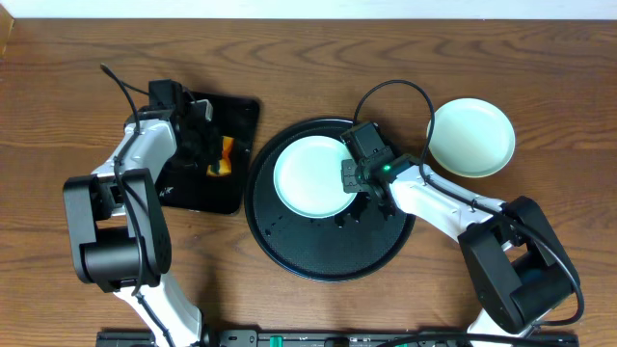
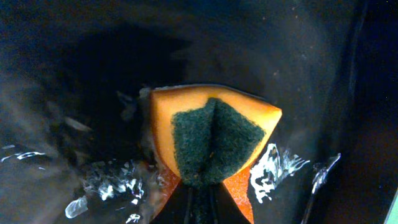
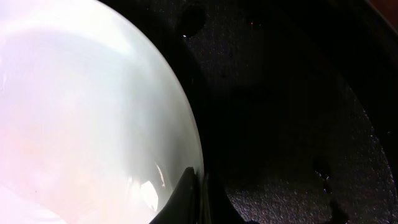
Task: Clean dirty plates on tray and stack at the side
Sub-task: 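Lower the sponge into the black rectangular tray and release it with the left gripper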
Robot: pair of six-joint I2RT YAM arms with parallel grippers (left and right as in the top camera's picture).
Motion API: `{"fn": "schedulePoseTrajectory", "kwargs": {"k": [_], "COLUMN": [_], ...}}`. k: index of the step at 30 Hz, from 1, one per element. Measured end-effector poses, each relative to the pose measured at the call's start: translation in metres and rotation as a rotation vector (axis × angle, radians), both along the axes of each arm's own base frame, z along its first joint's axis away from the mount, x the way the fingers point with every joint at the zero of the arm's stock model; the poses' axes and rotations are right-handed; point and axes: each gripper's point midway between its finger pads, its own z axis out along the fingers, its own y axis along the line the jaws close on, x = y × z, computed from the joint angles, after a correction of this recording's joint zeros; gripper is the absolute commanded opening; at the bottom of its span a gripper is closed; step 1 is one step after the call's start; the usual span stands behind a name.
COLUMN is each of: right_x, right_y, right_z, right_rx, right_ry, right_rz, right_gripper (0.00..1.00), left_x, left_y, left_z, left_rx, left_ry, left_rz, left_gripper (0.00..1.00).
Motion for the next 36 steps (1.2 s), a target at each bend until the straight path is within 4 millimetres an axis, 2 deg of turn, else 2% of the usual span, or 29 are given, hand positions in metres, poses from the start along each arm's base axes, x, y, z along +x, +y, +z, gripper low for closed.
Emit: {"fn": "schedulePoseTrajectory", "kwargs": {"k": [7,13,17,23,25,28,33,36], "right_x": [0.0,0.0,0.0,0.0,0.0,0.0,0.0,0.0], "right_y": [0.0,0.0,0.0,0.0,0.0,0.0,0.0,0.0], "right_z": [0.0,0.0,0.0,0.0,0.0,0.0,0.0,0.0], "right_rx": [0.0,0.0,0.0,0.0,0.0,0.0,0.0,0.0], "right_ry": [0.0,0.0,0.0,0.0,0.0,0.0,0.0,0.0], "right_rz": [0.0,0.0,0.0,0.0,0.0,0.0,0.0,0.0], "right_gripper": [0.01,0.01,0.01,0.01,0.01,0.01,0.01,0.01], "left_x": [-0.003,-0.005,-0.006,-0.009,-0.01,-0.009,-0.006,-0.001], "left_y": [0.025,0.034,0.044,0.061,0.063,0.061,0.053,0.04], "left_z": [-0.005,-0.006,-0.006,-0.005,-0.005,-0.005,-0.005,-0.004], "left_rx": [0.118,0.153,0.197,0.285,0.298,0.286,0.221,0.158], "left_ry": [0.058,0.076,0.08,0.084,0.085,0.081,0.07,0.049], "left_rz": [0.222,0.312,0.369,0.43,0.439,0.427,0.333,0.243], "left_gripper": [0.08,0.07,0.16,0.17,0.13,0.08,0.08,0.08]}}
